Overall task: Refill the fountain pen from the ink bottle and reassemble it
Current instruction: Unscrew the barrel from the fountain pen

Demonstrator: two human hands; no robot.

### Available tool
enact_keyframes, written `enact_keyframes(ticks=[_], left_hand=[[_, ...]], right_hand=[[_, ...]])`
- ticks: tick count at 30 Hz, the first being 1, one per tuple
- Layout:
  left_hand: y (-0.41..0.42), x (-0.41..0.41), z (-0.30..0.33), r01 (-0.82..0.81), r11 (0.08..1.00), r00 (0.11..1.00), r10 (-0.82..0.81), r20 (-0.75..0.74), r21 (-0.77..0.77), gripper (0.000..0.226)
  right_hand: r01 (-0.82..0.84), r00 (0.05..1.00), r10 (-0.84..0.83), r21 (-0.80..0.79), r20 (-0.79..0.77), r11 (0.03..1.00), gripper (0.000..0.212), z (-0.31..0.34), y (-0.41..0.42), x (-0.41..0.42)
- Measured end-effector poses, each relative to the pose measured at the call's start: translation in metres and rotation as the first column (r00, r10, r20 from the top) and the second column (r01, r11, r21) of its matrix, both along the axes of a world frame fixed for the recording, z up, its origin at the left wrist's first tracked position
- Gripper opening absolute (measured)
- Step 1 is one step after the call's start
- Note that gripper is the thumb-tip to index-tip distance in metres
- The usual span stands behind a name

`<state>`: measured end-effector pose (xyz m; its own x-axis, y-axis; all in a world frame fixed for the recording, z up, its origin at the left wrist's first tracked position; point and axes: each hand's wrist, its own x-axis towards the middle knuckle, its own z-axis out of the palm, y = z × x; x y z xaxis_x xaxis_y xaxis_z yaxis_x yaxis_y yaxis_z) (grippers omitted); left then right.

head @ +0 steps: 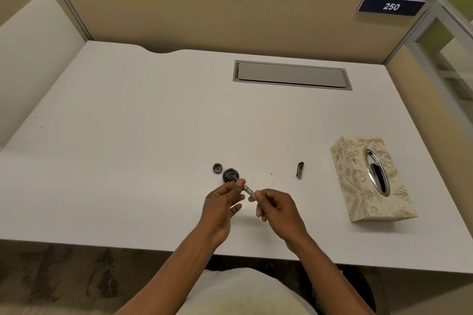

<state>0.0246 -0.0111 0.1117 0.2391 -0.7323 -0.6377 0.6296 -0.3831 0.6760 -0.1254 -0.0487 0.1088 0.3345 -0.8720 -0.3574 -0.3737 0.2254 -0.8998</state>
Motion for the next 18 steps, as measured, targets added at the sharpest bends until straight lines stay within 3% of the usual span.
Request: enact_keyframes(ticks=[3,8,11,12,16,18], left_hand=[[0.0014,-0.0003,-0.0007,-0.005,1.000,1.000,0.005,-0.005,0.003,0.031],[0.0035,-0.0021,-0.0001,0.017,1.000,1.000,-0.017,-0.010,-0.001,0.034],[0.0042,-0.0029,0.0014,0.027,1.000,1.000,-0.027,-0.004,-0.009,0.034],[0.0046,-0.0029,0.0013,0.029,1.000,1.000,-0.029,-0.002,-0.010,0.033],[0.0061,-0.0026,-0.0001,0.023,1.000,1.000,-0.023,0.003,-0.005,0.032],[0.0070,-0.0030,-0.0007,0.022,1.000,1.000,-0.022,0.007,0.001,0.029]], right_hand=[[0.012,1.000,-0.011,-0.045,0.013,0.999,0.003,-0.0047,-0.0007,-0.0016],[0.010,1.000,-0.010,-0.012,0.028,1.000,0.012,-0.0019,0.0007,-0.0010],[-0.007,1.000,0.007,0.025,0.014,1.000,0.039,-0.0030,0.0029,-0.0020],[-0.005,1.000,0.005,0.020,0.001,1.000,0.038,-0.0038,0.0034,-0.0023],[-0.001,1.000,0.001,0.004,0.022,1.000,0.006,-0.0032,0.0035,-0.0027],[0.002,0.999,-0.003,0.014,0.051,1.000,0.010,-0.0041,0.0038,-0.0023]])
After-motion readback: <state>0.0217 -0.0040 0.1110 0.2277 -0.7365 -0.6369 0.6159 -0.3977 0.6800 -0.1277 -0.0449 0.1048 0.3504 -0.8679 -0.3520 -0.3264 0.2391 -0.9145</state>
